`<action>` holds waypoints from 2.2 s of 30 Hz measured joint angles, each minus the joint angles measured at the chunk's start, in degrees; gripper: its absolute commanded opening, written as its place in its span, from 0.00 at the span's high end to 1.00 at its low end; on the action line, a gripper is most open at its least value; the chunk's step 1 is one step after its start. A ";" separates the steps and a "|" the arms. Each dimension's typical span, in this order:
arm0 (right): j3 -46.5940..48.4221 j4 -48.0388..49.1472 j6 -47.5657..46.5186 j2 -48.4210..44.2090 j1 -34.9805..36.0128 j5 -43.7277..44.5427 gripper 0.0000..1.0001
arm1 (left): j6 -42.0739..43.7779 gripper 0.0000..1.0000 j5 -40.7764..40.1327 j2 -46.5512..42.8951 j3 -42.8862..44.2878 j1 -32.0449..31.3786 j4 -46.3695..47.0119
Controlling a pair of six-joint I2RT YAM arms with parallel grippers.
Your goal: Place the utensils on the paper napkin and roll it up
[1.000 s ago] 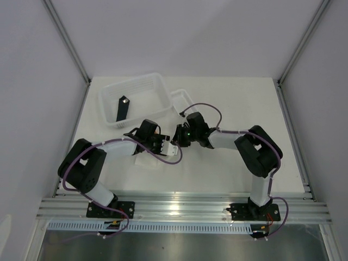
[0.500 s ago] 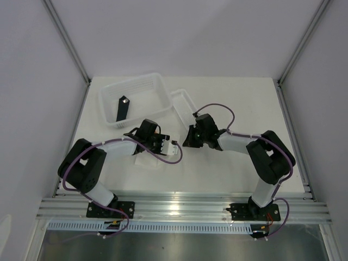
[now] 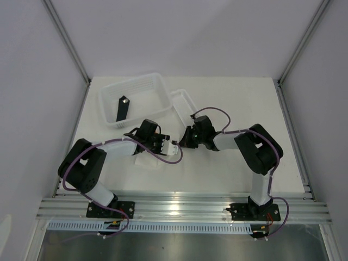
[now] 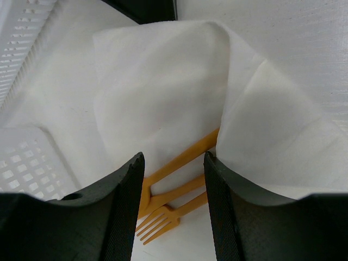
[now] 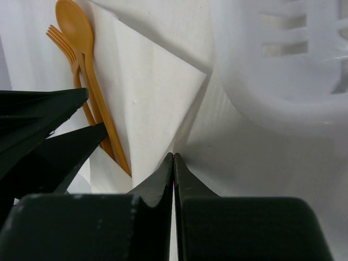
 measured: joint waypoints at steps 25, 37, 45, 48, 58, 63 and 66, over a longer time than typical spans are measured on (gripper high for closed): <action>0.00 10.78 0.70 3.48 3.50 -5.84 1.00 | -1.57 0.48 -2.01 0.24 0.33 -0.83 -0.04; 0.13 4.24 -4.98 -2.91 5.27 -1.01 1.00 | -2.19 0.48 -2.43 0.24 0.33 -0.85 0.00; 1.31 2.69 -5.97 -3.41 6.54 -1.44 1.00 | -2.58 0.49 -2.36 0.24 0.33 -0.85 -0.04; 1.31 3.04 -5.07 -3.30 6.47 -2.27 1.00 | -2.62 0.51 -2.60 0.24 0.33 -0.85 0.04; 1.29 5.07 -3.45 -0.76 6.78 -4.52 1.00 | -5.60 0.51 -4.94 -0.09 3.30 1.75 0.00; 1.29 5.55 -2.99 -0.31 7.06 -4.83 1.00 | -7.10 0.52 -4.26 -1.70 3.39 2.69 -0.92; 1.29 5.68 -3.02 -0.31 7.23 -4.85 1.00 | -7.50 0.53 -3.08 -2.89 3.39 2.82 -2.75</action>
